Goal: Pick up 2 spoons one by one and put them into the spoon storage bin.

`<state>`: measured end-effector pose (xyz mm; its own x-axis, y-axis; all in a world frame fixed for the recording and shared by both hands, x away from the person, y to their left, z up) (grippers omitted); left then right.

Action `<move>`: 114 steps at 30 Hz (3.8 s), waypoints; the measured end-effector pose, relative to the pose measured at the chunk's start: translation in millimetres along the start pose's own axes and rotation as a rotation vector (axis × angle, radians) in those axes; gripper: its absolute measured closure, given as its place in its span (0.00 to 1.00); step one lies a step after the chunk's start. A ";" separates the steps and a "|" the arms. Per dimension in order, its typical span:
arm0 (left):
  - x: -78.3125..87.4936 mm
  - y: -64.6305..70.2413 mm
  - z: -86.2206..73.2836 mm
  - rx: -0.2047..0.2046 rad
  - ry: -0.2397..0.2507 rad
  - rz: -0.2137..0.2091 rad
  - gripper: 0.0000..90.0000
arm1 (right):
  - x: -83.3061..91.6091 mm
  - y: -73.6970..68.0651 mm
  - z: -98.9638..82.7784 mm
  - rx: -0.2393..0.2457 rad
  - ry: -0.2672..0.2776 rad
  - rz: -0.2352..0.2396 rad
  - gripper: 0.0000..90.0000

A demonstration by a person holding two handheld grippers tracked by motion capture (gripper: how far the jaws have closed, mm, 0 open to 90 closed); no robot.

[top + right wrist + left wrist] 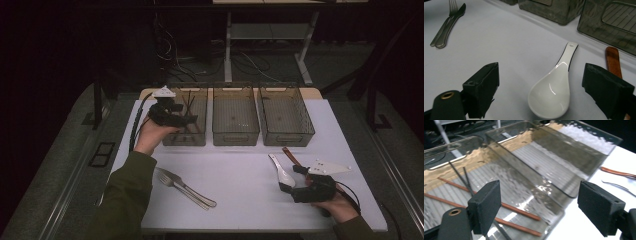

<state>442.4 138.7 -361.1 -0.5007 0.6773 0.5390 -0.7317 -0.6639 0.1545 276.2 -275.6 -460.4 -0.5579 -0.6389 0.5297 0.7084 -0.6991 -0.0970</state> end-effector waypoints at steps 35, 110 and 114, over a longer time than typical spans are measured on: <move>35.8 95.1 -108.9 -0.067 0.030 -0.126 0.00 | -0.8 -7.2 -0.1 0.028 -0.016 0.020 0.16; 39.6 94.7 -155.0 -0.067 -0.018 -0.126 0.00 | 44.0 63.3 -23.0 -0.114 -0.244 -0.107 0.49; 38.4 95.3 -154.8 -0.069 -0.027 -0.127 0.00 | 41.8 61.0 -26.3 -0.111 -0.266 -0.102 0.50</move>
<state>281.8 150.6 -453.9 -0.3901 0.7453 0.5407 -0.8191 -0.5491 0.1659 284.7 -353.4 -466.3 -0.4804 -0.4675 0.7420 0.5951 -0.7953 -0.1158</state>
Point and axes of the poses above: each handheld gripper's, and its own axes: x roughly backward along the jaws, z roughly out of its top, y roughly to its right, the point moved 3 cm from there along -x, roughly forward along the jaws, and after that the axes turned 2 degrees about x, right-handed, at the moved point
